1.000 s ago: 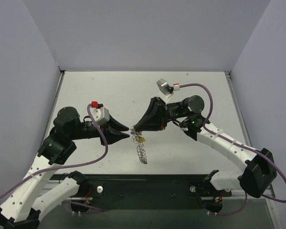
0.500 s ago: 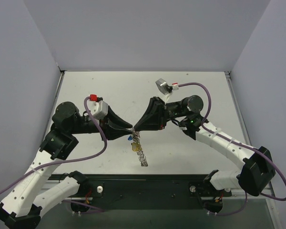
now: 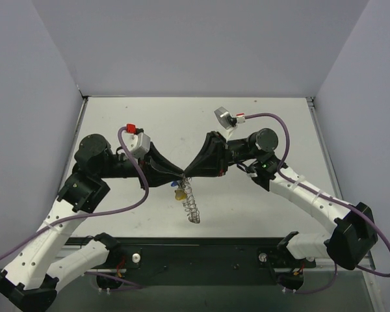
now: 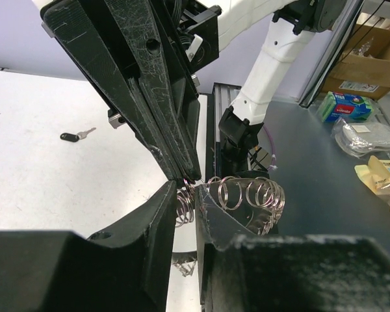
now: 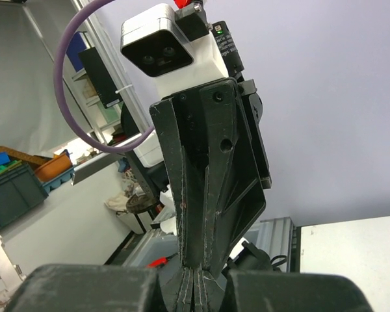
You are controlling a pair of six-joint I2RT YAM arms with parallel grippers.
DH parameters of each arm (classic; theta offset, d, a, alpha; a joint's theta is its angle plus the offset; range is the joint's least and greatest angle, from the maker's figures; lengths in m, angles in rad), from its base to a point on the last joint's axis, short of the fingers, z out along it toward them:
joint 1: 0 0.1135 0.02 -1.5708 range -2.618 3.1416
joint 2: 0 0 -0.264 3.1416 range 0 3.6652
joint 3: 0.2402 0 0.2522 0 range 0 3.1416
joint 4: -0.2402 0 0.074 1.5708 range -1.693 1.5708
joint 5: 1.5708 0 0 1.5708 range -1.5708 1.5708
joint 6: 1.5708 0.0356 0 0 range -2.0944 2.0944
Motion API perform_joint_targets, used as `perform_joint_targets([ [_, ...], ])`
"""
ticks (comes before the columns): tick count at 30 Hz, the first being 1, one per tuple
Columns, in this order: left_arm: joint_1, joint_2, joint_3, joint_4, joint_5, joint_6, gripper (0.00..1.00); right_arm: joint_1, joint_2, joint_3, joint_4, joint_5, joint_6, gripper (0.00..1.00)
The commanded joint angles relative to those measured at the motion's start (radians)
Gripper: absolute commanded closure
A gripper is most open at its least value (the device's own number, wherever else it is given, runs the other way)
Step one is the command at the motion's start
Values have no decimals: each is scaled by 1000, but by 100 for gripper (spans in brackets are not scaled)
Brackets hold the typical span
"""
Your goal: Put the keys on the keyring
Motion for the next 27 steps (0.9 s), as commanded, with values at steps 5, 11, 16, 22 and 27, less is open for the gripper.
perform_joint_targets([
  [5, -10, 16, 19, 15, -19, 18, 76, -7, -47, 16, 79, 18, -37, 100],
  [11, -22, 36, 19, -19, -59, 48, 80, -8, -49, 16, 82, 21, -36, 100],
  [16, -39, 49, 18, -45, -88, 74, 79, -5, -49, 11, 85, 27, -36, 100],
  [22, -76, 61, 1, 30, -85, 36, 79, -5, -39, 8, 88, 30, -37, 100],
  [27, -119, 87, 9, 44, -108, 34, 73, -5, -41, 4, 85, 38, -43, 100],
])
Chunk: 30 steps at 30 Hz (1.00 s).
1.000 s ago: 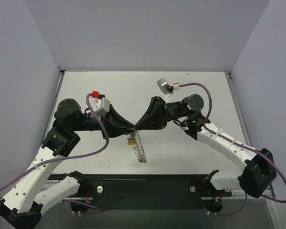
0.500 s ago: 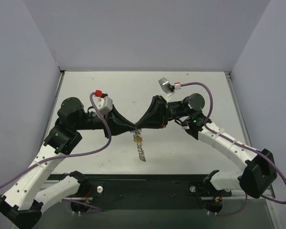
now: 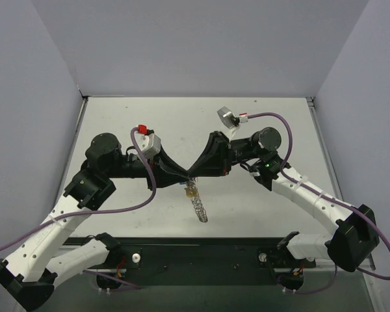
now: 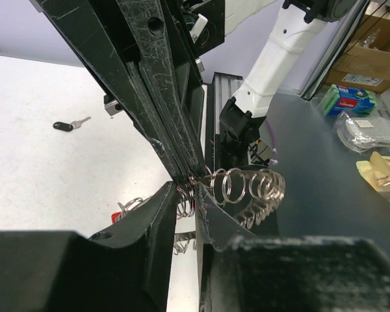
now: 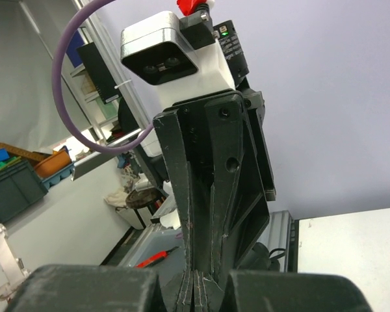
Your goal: Put the keys on the keyring
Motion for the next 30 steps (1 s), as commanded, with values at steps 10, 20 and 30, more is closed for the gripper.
perform_joint_targets([
  [10, -91, 55, 6, 84, -105, 1, 100, 20, -50, -2, 88, 71, -56, 100],
  [20, -91, -4, -45, 96, -214, -1, 100, 3, -125, -49, -24, 181, -169, 49],
  [30, -92, -98, -103, 128, -313, 48, 100, -22, -242, -86, -243, 336, -327, 34],
])
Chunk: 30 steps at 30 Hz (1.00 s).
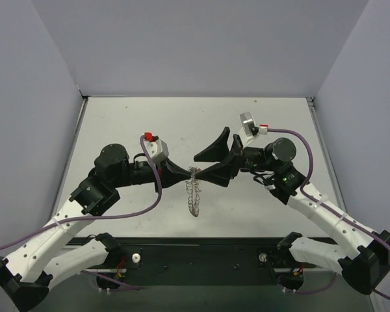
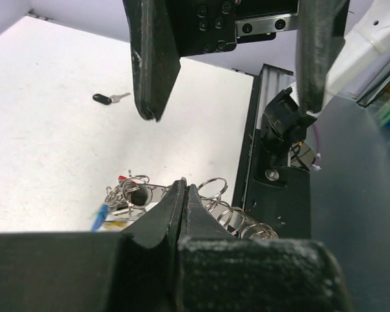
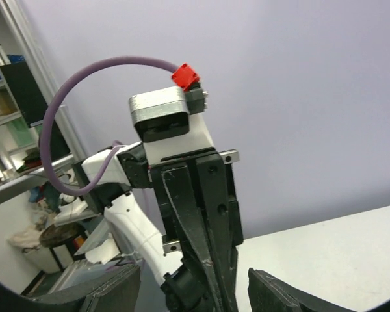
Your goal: Put the keys on the keyring
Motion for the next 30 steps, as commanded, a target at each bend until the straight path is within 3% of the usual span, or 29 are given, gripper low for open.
perform_joint_targets([
  [1, -3, -69, -1, 108, -51, 36, 100, -9, -37, 8, -66, 96, -118, 35],
  [11, -1, -94, -12, 112, -73, 40, 100, -4, -64, 12, -209, 156, -213, 43],
  [30, -4, -91, 1, 160, 27, 18, 100, 37, 29, 52, -110, 38, -162, 62],
])
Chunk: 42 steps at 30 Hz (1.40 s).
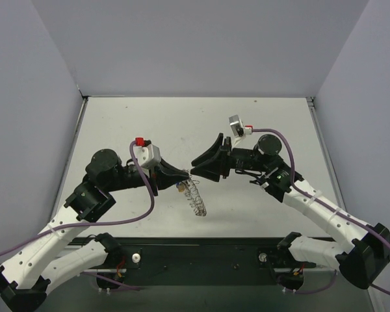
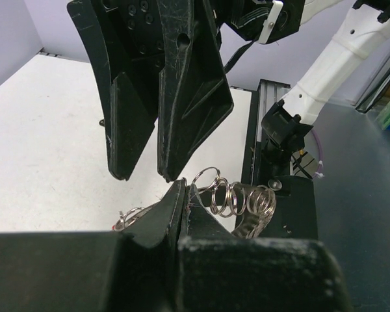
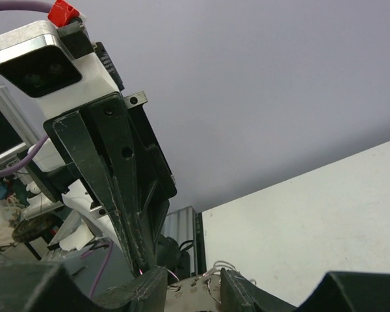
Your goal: Put the keys on the keyring
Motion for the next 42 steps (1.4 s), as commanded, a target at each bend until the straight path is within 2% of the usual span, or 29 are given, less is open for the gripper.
perform_joint_targets([
  [1, -4, -13, 38, 94, 13, -6, 100, 27, -9, 54, 96, -79, -20, 64],
  [4, -4, -10, 47, 94, 4, -5, 100, 31, -17, 54, 86, -92, -26, 69],
  [12, -4, 4, 73, 51, 24, 17, 100, 28, -86, 36, 30, -53, -80, 69],
  [18, -2, 1, 73, 65, 25, 15, 100, 34, -55, 50, 28, -115, -76, 68],
  [29, -4, 4, 81, 92, 61, 3, 100, 53, -24, 68, -13, -135, -100, 70],
  [32, -2, 6, 73, 127, 64, -11, 100, 57, -20, 73, -21, -136, -105, 76],
  [33, -4, 7, 72, 129, 65, -11, 100, 60, -21, 74, -22, -138, -106, 93],
  [34, -4, 10, 73, 131, 68, -14, 100, 62, -21, 77, -26, -138, -106, 100],
  [41, -2, -7, 73, 134, 11, -23, 100, 65, -21, 86, -61, -132, -123, 100],
  [42, -2, -13, 72, 128, -8, -26, 90, 67, -23, 86, -61, -130, -123, 100],
])
